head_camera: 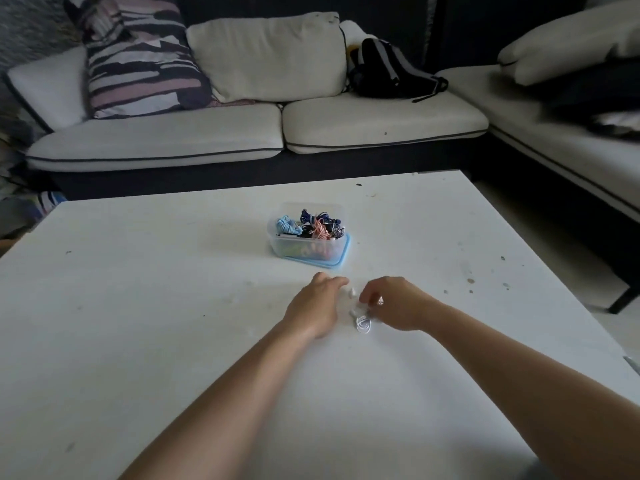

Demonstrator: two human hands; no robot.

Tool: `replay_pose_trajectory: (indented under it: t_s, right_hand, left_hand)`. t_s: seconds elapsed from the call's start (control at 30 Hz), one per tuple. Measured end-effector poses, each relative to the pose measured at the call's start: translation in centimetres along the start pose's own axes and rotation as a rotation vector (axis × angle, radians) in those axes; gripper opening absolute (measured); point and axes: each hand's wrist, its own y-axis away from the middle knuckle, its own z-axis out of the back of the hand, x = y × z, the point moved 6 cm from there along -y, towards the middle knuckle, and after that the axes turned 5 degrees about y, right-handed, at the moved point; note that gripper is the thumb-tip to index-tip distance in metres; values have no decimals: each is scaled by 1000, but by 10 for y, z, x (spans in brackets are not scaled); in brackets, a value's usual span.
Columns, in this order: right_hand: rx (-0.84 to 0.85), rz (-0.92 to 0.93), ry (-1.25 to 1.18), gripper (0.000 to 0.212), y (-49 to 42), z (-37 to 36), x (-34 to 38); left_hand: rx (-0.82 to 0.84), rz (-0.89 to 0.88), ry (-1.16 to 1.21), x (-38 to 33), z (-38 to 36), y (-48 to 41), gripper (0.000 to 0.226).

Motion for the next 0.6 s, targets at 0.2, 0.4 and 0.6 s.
replay_pose_trajectory:
  t_s: [0.2, 0.4, 0.6]
  right_hand:
    - [-50, -101, -4, 29, -9, 3, -8]
    - [-158, -198, 221, 28, -21, 2, -19]
    - [-89, -162, 150, 14, -28, -2, -25]
  left_hand:
    - [-8, -52, -63, 3, -7, -4, 44]
    - [20, -67, -35, -4, -15, -11, 60]
    - [42, -76, 19, -11, -22, -16, 60]
